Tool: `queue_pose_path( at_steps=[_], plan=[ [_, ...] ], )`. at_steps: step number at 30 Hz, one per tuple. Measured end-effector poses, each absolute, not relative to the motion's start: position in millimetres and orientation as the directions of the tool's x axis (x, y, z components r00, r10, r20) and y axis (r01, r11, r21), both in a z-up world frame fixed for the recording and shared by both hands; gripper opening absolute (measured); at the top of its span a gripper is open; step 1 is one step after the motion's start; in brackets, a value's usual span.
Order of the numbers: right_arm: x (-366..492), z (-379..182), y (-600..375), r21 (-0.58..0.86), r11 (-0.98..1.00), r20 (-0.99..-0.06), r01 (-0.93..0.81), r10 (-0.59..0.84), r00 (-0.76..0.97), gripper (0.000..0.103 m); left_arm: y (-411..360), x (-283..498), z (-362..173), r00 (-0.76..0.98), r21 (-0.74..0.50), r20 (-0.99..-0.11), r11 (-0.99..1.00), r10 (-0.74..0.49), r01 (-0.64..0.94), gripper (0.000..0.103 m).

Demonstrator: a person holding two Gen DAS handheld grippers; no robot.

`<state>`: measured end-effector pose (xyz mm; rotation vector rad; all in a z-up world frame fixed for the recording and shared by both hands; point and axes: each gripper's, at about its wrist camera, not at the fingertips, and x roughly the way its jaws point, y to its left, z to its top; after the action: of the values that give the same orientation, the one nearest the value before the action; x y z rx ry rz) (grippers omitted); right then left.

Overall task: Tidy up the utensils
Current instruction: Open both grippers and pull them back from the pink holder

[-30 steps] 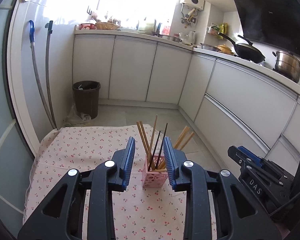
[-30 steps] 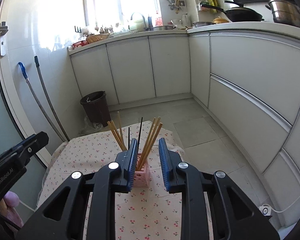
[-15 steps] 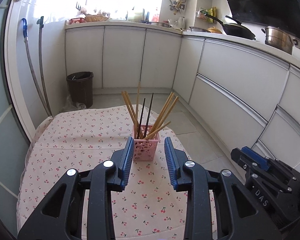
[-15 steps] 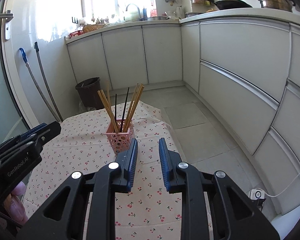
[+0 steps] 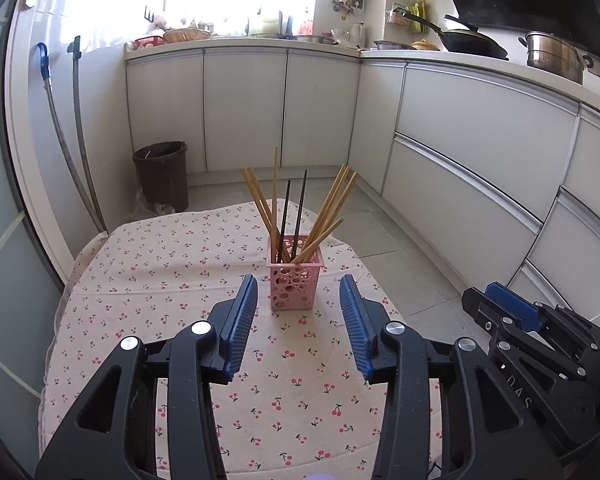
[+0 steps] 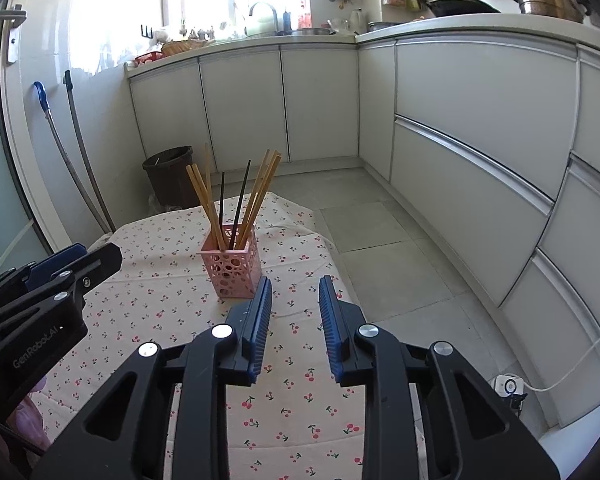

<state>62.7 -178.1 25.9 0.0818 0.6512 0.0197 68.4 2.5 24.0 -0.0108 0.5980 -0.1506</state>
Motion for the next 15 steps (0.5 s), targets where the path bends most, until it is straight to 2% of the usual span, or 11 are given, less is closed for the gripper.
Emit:
queue_pose_path(
  at_steps=[4, 7, 15],
  plan=[
    [64.3, 23.8, -179.2, 0.081, 0.997, -0.609, 0.015, 0.037, 0.792, 0.034, 3.4, 69.0, 22.8, 0.817, -0.05, -0.561, 0.99, -0.136, 0.131, 0.046],
    [64.7, 22.8, -180.7, 0.079, 0.997, -0.611, 0.017, 0.035, 0.791, 0.036, 3.9, 68.9, 22.1, 0.818, -0.049, -0.56, 0.991, -0.132, 0.127, 0.052],
    [63.9, 21.9, -183.6, 0.081, 0.996, -0.608, 0.033, 0.023, 0.794, 0.048, 5.3, 70.4, 18.9, 0.817, -0.037, -0.566, 0.993, -0.114, 0.113, 0.058]
  ],
)
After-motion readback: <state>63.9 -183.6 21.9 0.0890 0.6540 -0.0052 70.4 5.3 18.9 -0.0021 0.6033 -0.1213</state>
